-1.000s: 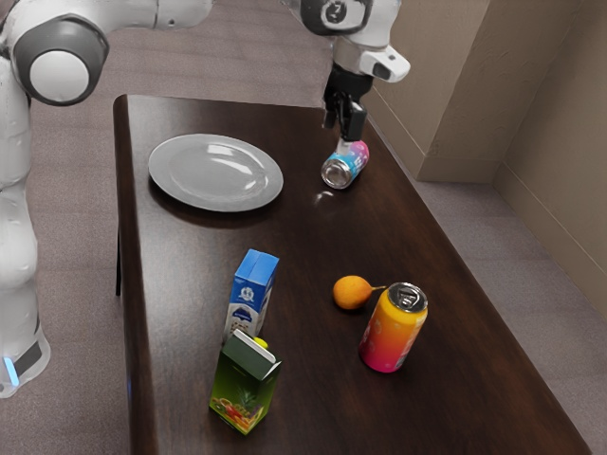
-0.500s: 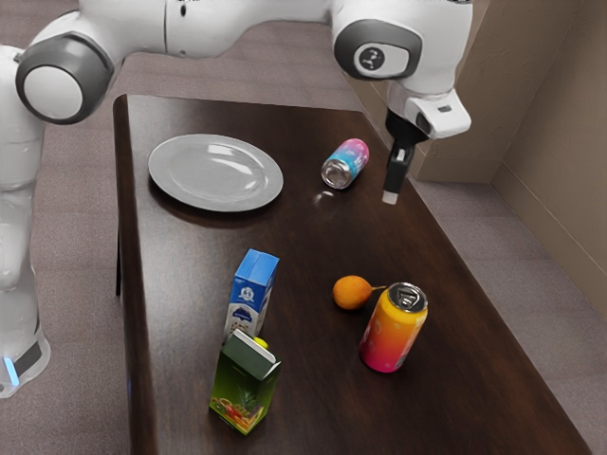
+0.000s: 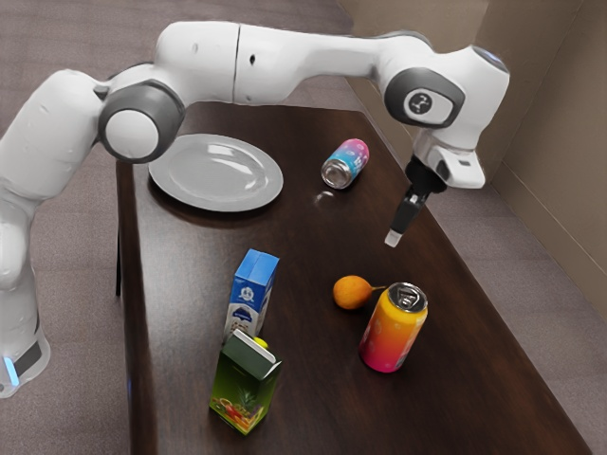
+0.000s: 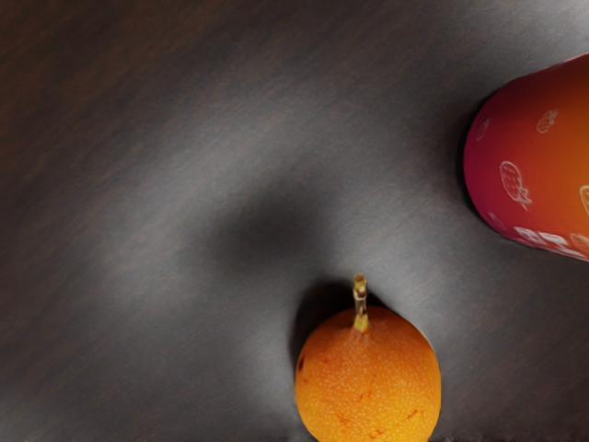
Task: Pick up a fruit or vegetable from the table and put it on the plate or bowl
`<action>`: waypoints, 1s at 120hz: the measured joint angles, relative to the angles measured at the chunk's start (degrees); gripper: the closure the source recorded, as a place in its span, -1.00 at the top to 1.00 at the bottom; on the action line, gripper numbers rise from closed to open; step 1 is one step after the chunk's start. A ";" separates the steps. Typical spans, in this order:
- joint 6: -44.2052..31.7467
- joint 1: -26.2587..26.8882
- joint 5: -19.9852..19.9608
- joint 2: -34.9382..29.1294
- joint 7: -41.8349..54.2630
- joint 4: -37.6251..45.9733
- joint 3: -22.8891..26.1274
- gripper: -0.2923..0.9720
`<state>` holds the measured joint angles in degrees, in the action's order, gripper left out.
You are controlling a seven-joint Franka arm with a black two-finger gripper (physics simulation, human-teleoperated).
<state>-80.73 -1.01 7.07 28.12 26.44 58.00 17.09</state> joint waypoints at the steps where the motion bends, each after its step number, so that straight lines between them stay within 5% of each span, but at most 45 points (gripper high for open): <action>1: 0.11 0.03 -0.01 0.23 0.10 0.00 -0.02 0.54; 18: 1.20 0.30 -0.14 0.04 1.39 2.51 -0.38 0.54; 46: -6.91 0.50 -2.58 -11.23 2.53 22.09 -4.03 0.54; 82: -16.09 0.68 -5.18 -9.42 2.75 24.72 -4.15 0.54; 120: -20.67 0.71 -5.57 -15.15 2.58 33.12 -4.15 0.54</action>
<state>-101.39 -0.30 1.50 12.97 29.02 91.12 12.94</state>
